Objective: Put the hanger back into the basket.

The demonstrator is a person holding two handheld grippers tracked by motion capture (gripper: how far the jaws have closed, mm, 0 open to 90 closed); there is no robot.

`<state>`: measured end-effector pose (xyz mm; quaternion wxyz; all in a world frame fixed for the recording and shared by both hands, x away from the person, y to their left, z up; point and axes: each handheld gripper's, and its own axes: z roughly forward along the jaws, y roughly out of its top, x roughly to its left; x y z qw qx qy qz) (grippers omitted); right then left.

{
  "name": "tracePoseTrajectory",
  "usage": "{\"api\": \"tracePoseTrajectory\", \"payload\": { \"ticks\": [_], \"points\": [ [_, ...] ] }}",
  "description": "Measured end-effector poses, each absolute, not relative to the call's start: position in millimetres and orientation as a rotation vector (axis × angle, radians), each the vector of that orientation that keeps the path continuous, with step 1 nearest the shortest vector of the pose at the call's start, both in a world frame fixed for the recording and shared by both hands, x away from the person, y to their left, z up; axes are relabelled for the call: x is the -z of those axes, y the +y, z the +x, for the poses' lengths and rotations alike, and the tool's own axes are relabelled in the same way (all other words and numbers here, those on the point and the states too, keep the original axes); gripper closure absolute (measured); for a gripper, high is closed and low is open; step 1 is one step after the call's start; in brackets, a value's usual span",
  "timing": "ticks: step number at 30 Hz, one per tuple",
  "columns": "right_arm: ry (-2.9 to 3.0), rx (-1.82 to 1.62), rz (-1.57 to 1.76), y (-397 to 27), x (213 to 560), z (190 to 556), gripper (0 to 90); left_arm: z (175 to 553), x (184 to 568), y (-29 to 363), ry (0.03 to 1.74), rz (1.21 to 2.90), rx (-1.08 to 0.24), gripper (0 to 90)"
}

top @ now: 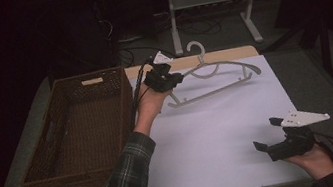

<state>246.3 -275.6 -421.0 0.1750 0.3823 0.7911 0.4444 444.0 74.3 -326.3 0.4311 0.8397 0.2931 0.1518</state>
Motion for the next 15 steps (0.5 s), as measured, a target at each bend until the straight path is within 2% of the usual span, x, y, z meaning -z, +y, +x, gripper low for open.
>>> {"api": "tracePoseTrajectory", "payload": {
  "ticks": [15],
  "points": [
    [2.238,-1.252,1.084,-275,421,247,0.0,423,295,106,0.715,2.074,-0.391,83.4]
  ]
}}
